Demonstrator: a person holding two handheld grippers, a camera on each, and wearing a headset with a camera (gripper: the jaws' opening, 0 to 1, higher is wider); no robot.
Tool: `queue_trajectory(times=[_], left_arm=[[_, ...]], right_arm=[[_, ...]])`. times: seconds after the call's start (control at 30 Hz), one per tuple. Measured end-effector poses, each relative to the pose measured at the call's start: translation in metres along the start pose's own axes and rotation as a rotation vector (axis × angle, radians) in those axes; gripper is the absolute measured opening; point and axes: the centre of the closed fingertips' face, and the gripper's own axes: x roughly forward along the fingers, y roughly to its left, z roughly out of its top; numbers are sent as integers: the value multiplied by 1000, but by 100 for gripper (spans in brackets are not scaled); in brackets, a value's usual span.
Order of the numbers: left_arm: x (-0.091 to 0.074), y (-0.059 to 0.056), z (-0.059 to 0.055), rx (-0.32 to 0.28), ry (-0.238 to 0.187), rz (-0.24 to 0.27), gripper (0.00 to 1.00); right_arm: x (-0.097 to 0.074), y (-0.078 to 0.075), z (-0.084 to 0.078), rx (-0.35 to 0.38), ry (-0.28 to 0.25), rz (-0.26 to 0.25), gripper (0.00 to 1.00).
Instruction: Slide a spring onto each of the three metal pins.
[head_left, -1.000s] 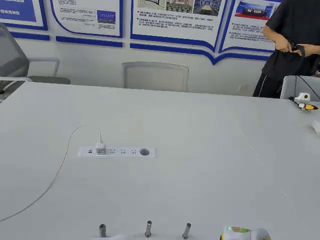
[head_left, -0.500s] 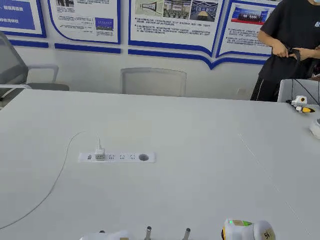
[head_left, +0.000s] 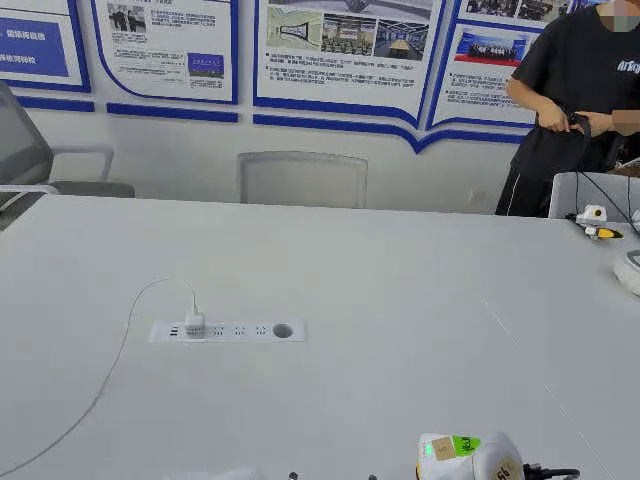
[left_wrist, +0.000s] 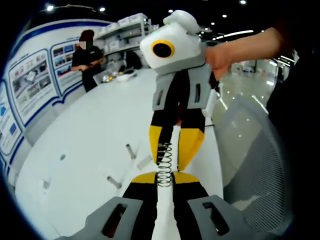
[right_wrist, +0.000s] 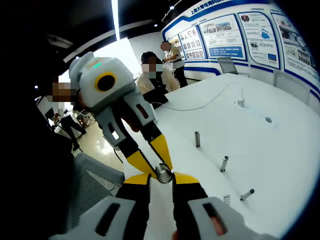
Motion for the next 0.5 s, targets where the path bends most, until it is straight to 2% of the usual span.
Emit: queue_trajectory(times=[0.1, 0.27, 0.5], left_arm=[[0, -4, -1, 13, 3, -13, 10], [1, -9, 1, 21, -6, -26, 10], [1, -11, 1, 29, -6, -42, 10]], right_arm=[[0, 2, 3, -44, 16, 11, 18], [3, 7, 0, -126, 80, 50, 16], [3, 10, -2, -176, 98, 81, 13]])
